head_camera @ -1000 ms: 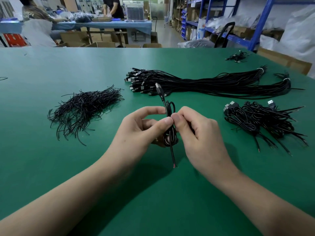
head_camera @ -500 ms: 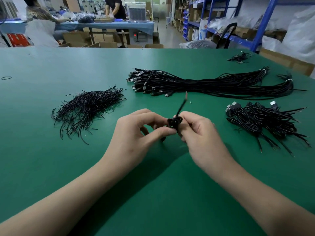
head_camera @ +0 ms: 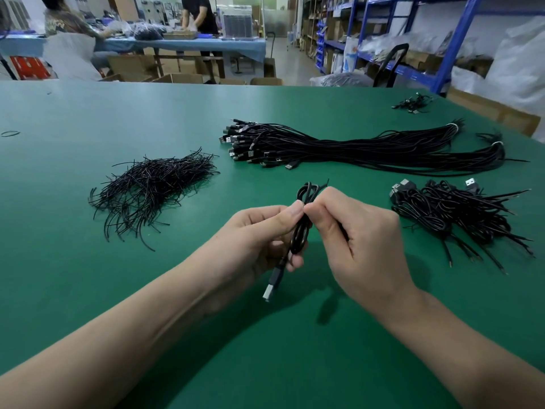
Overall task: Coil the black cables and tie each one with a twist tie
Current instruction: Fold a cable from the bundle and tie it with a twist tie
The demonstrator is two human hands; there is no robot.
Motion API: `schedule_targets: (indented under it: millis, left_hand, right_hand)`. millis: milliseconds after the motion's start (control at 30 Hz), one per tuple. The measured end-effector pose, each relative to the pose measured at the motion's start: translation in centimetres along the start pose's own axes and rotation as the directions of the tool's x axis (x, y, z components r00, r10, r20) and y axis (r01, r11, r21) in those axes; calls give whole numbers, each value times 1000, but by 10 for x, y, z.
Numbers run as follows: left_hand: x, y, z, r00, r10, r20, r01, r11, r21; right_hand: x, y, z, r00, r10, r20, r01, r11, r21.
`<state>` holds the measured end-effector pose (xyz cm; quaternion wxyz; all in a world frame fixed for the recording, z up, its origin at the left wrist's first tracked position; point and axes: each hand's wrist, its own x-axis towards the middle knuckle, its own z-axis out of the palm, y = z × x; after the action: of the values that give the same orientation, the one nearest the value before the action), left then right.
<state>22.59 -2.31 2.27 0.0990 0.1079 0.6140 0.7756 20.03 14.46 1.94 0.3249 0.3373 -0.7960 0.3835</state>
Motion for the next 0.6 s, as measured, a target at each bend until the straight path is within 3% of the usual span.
schedule_targets:
  millis: [200,500,600]
  left_hand:
    - [3,-11,2,971,201,-130,-178,970,167]
    - [6,-17,4,933,299,-199,-253,941,226]
    - [5,-20,4,875,439,-205,-301,824,481]
  right_hand:
    - [-5,-2,16,943,320,95,-334,903,270]
    - [0,-4,15,901,408,148,-432,815,385]
    - [1,-2,16,868,464,174,-492,764,418]
